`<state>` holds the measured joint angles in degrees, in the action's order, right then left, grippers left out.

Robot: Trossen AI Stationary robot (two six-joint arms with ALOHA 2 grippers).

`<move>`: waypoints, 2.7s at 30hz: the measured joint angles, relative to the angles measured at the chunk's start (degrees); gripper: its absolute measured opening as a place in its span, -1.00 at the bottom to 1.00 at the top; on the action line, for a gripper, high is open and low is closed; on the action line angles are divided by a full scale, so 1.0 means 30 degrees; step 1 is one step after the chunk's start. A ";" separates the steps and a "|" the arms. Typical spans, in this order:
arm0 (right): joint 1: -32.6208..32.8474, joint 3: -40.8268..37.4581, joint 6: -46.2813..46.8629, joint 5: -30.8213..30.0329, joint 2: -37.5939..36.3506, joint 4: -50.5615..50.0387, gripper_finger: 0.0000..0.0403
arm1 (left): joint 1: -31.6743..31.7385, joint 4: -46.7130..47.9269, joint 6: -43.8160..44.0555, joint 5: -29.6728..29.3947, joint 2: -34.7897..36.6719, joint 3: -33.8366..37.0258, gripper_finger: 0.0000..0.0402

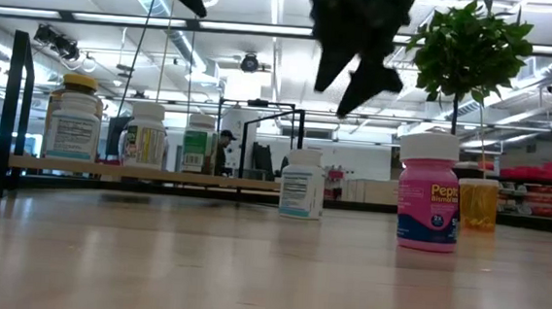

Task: Pick and place medicine bottles onto shelf by color
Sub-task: Put the light blue medicine bottle on the shelf

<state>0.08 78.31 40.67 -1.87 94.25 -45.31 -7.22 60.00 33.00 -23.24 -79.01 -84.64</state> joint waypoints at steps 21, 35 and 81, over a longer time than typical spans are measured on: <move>0.7099 0.0003 0.8650 -1.0483 -0.5992 -0.4063 0.41 | 0.4159 -0.7680 -1.0906 0.8811 -0.4855 0.1887 0.81; 0.7445 -0.0026 1.1624 -1.0952 -0.5420 -0.3963 0.41 | 0.3853 -1.0047 -1.6589 0.8884 -0.7931 0.1857 0.75; 0.7445 -0.0026 1.3578 -1.1240 -0.5241 -0.3909 0.41 | 0.4502 -1.2003 -1.5696 0.9579 -1.0489 0.1843 0.25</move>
<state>22.41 78.24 81.41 -35.59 78.52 -57.04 6.28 23.99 -14.09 5.50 -110.48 -79.11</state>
